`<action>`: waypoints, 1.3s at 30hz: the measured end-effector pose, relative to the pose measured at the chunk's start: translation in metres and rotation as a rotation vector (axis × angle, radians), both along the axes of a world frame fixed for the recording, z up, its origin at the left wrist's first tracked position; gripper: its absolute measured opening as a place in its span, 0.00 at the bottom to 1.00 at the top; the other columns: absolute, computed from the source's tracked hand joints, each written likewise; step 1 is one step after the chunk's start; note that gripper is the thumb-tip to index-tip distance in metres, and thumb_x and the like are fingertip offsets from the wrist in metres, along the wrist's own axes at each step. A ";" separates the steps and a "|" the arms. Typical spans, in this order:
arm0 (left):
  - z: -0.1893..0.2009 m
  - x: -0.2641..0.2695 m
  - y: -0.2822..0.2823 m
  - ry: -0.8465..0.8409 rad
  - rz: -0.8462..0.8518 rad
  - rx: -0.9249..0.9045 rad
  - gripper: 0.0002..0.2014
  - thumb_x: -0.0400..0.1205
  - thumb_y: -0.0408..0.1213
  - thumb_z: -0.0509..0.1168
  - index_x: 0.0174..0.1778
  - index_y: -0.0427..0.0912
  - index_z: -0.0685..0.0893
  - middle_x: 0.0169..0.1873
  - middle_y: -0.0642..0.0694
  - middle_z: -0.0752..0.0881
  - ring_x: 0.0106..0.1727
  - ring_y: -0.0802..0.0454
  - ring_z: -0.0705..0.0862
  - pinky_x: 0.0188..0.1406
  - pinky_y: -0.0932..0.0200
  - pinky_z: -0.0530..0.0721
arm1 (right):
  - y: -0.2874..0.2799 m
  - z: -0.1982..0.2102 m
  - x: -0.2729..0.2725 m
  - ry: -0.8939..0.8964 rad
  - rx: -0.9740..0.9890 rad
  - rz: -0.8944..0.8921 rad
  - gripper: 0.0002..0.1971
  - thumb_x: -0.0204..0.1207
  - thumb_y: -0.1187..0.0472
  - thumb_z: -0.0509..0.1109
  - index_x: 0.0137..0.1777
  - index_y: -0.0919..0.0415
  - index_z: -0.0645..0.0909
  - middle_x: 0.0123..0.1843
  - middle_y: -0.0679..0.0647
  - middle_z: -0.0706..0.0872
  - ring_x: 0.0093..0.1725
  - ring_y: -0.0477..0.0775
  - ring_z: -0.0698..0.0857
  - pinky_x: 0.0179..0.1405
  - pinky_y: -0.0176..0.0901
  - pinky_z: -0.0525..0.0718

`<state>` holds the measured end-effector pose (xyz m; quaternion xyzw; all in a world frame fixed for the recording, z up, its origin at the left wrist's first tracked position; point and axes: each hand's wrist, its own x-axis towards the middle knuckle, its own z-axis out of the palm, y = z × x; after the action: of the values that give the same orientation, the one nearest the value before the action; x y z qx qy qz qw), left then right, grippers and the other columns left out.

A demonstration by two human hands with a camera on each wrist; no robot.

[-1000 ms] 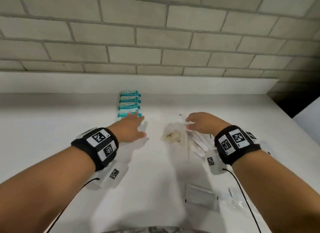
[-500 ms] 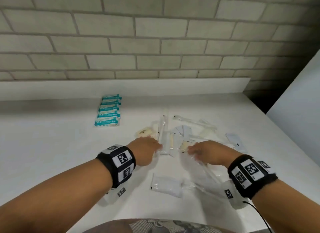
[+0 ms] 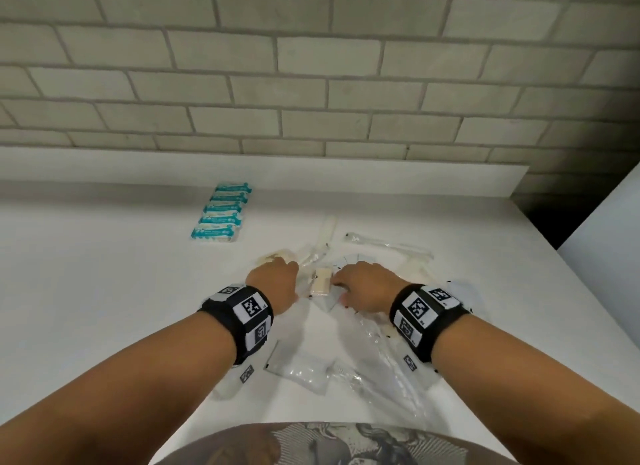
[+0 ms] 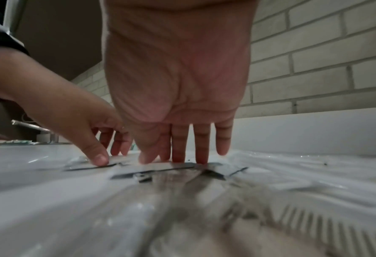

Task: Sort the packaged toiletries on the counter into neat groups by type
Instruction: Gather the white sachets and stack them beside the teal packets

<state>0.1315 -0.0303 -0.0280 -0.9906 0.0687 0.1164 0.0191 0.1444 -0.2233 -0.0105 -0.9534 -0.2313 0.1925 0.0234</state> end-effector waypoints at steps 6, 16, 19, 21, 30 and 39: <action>-0.008 -0.005 0.013 -0.038 0.077 -0.083 0.25 0.82 0.50 0.63 0.74 0.48 0.71 0.68 0.42 0.72 0.67 0.41 0.75 0.61 0.48 0.78 | -0.003 -0.017 0.008 -0.137 0.016 -0.059 0.20 0.78 0.50 0.69 0.68 0.54 0.77 0.63 0.55 0.78 0.62 0.59 0.77 0.65 0.52 0.73; -0.008 -0.003 0.009 -0.013 0.236 -0.079 0.31 0.77 0.51 0.70 0.72 0.43 0.68 0.64 0.40 0.77 0.63 0.40 0.79 0.60 0.46 0.81 | 0.001 -0.016 0.009 -0.180 -0.105 -0.022 0.23 0.71 0.47 0.74 0.63 0.54 0.77 0.60 0.53 0.79 0.64 0.58 0.73 0.66 0.55 0.69; -0.007 -0.002 0.009 0.034 0.272 -0.108 0.34 0.75 0.50 0.71 0.72 0.42 0.66 0.62 0.39 0.80 0.61 0.39 0.81 0.59 0.45 0.82 | -0.006 -0.015 -0.003 -0.255 -0.013 0.024 0.11 0.74 0.54 0.69 0.54 0.55 0.76 0.53 0.53 0.78 0.58 0.58 0.74 0.62 0.54 0.70; -0.007 -0.001 0.008 0.066 0.291 -0.132 0.32 0.74 0.49 0.70 0.71 0.41 0.67 0.61 0.39 0.82 0.60 0.39 0.82 0.59 0.45 0.83 | -0.011 -0.013 -0.014 -0.298 0.081 0.030 0.03 0.76 0.61 0.63 0.46 0.54 0.71 0.45 0.51 0.78 0.51 0.57 0.75 0.62 0.54 0.71; 0.004 -0.003 -0.007 -0.062 0.196 -0.365 0.18 0.77 0.45 0.68 0.56 0.38 0.77 0.55 0.39 0.83 0.51 0.44 0.79 0.45 0.57 0.73 | -0.089 0.007 -0.021 -0.159 0.391 -0.555 0.12 0.82 0.58 0.59 0.58 0.62 0.78 0.56 0.58 0.84 0.46 0.58 0.83 0.47 0.47 0.79; 0.037 -0.015 -0.019 -0.091 0.337 -0.468 0.33 0.84 0.62 0.46 0.65 0.35 0.76 0.57 0.35 0.84 0.56 0.38 0.82 0.54 0.50 0.75 | -0.142 -0.002 -0.013 -0.063 0.266 -0.655 0.16 0.80 0.56 0.60 0.64 0.63 0.77 0.54 0.58 0.84 0.42 0.53 0.81 0.36 0.41 0.77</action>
<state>0.1169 -0.0488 0.0095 -0.9698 -0.0728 0.0541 -0.2266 0.1314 -0.3651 -0.0124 -0.9710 0.0630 0.1133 0.2007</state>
